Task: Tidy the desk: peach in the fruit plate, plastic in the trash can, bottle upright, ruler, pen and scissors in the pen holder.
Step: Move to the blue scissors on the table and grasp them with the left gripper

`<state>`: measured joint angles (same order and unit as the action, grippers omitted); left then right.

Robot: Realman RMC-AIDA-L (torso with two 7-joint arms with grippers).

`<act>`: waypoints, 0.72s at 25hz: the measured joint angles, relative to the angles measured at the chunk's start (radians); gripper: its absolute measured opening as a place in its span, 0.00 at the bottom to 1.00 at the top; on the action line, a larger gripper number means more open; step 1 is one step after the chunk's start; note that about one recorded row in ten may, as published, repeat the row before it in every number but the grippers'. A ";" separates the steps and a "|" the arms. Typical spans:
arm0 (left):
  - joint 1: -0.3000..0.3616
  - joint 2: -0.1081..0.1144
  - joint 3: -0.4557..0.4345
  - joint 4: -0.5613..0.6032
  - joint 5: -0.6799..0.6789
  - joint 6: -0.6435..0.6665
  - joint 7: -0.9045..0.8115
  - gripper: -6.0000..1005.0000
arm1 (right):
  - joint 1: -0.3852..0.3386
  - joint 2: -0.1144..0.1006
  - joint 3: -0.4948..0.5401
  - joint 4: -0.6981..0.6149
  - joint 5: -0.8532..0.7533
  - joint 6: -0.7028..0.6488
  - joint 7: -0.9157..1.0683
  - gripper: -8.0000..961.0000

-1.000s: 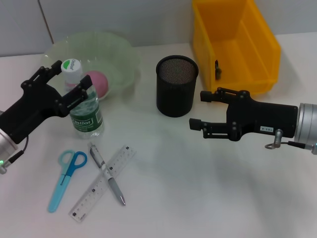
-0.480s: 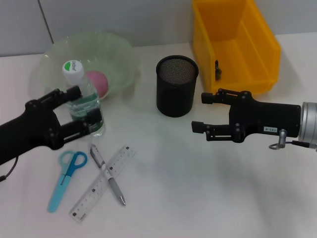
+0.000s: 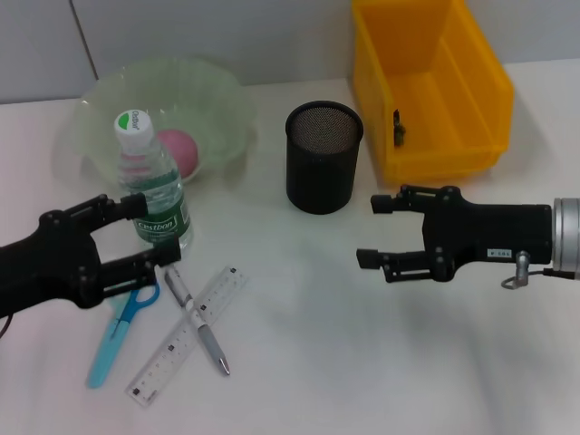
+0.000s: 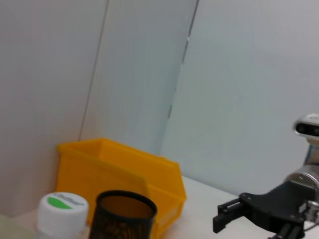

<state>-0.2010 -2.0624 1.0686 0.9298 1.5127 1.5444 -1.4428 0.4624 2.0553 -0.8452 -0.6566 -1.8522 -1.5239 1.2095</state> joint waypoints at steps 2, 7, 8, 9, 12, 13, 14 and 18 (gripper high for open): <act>0.010 -0.001 0.005 0.031 0.023 0.020 -0.027 0.81 | -0.001 0.000 0.000 -0.022 -0.031 -0.015 0.025 0.86; 0.002 -0.001 0.006 0.062 0.068 0.039 -0.072 0.81 | 0.000 -0.001 0.008 -0.071 -0.126 -0.059 0.090 0.86; 0.001 -0.001 0.006 0.071 0.078 0.041 -0.081 0.81 | 0.001 -0.002 0.008 -0.080 -0.149 -0.070 0.102 0.86; 0.001 -0.002 0.008 0.080 0.088 0.042 -0.090 0.81 | 0.001 -0.002 0.008 -0.080 -0.149 -0.070 0.102 0.86; 0.000 -0.002 0.017 0.105 0.109 0.044 -0.130 0.81 | 0.001 -0.003 0.009 -0.087 -0.158 -0.078 0.108 0.86; 0.000 -0.002 0.020 0.117 0.116 0.044 -0.149 0.81 | 0.000 -0.004 0.010 -0.089 -0.158 -0.078 0.109 0.86; 0.000 -0.002 0.021 0.127 0.124 0.044 -0.166 0.81 | 0.000 -0.004 0.010 -0.090 -0.159 -0.079 0.109 0.86; -0.001 -0.002 0.022 0.235 0.231 0.041 -0.370 0.81 | 0.001 -0.006 0.011 -0.093 -0.159 -0.079 0.109 0.86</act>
<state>-0.2023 -2.0639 1.0906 1.1647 1.7434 1.5858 -1.8131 0.4634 2.0493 -0.8345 -0.7496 -2.0115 -1.6026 1.3190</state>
